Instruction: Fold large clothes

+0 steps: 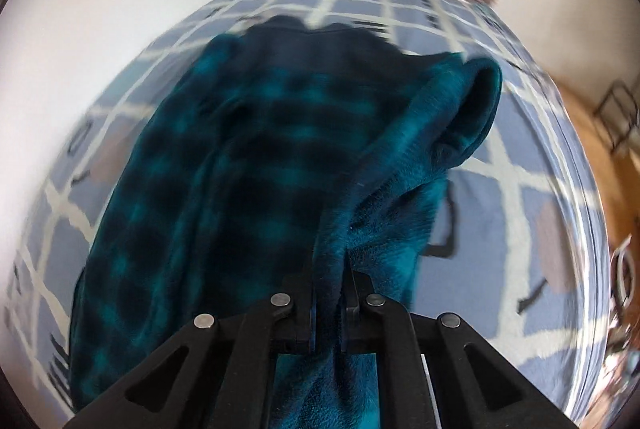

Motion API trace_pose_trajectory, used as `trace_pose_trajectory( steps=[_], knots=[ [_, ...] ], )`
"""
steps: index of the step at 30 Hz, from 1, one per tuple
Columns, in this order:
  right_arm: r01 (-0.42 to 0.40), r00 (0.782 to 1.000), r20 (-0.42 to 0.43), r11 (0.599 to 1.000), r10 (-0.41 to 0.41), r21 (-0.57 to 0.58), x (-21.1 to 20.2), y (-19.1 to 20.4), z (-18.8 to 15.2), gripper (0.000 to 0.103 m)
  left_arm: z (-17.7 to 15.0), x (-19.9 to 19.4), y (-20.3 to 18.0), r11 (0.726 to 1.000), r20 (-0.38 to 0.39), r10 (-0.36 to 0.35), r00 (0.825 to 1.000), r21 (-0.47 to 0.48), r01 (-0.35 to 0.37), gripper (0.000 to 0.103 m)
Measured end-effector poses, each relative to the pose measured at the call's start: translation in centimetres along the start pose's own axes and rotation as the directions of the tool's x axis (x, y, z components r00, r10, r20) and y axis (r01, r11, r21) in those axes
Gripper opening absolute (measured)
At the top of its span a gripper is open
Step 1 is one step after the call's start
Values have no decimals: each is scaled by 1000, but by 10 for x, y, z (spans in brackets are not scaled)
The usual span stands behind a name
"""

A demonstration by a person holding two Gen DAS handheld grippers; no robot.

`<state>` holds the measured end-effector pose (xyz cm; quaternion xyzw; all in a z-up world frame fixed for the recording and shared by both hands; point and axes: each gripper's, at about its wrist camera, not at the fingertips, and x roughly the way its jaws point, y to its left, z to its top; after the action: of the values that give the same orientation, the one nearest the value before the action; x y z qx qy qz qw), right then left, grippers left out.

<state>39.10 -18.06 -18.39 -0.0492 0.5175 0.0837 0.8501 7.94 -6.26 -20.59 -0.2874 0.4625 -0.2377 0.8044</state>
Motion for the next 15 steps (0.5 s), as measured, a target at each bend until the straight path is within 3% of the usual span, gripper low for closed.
trace_pose_trajectory(
  steps=[7,9,12,15],
  knots=[
    [10,997,-74,989,-21,-146,47,54,-10,8,-5,-4,26,998,1,47,999,-51,-47,8],
    [-5,998,-68,984,-7,-179,47,60,-14,29,-6,-6,33,997,2,59,998,-55,-58,8],
    [-124,991,-72,982,114,-146,32,52,-11,35,-8,-8,40,996,2,56,998,-65,-56,8],
    [-295,955,-40,956,294,-1,4,22,-7,36,-8,-10,42,996,8,56,998,-66,-55,8]
  ],
)
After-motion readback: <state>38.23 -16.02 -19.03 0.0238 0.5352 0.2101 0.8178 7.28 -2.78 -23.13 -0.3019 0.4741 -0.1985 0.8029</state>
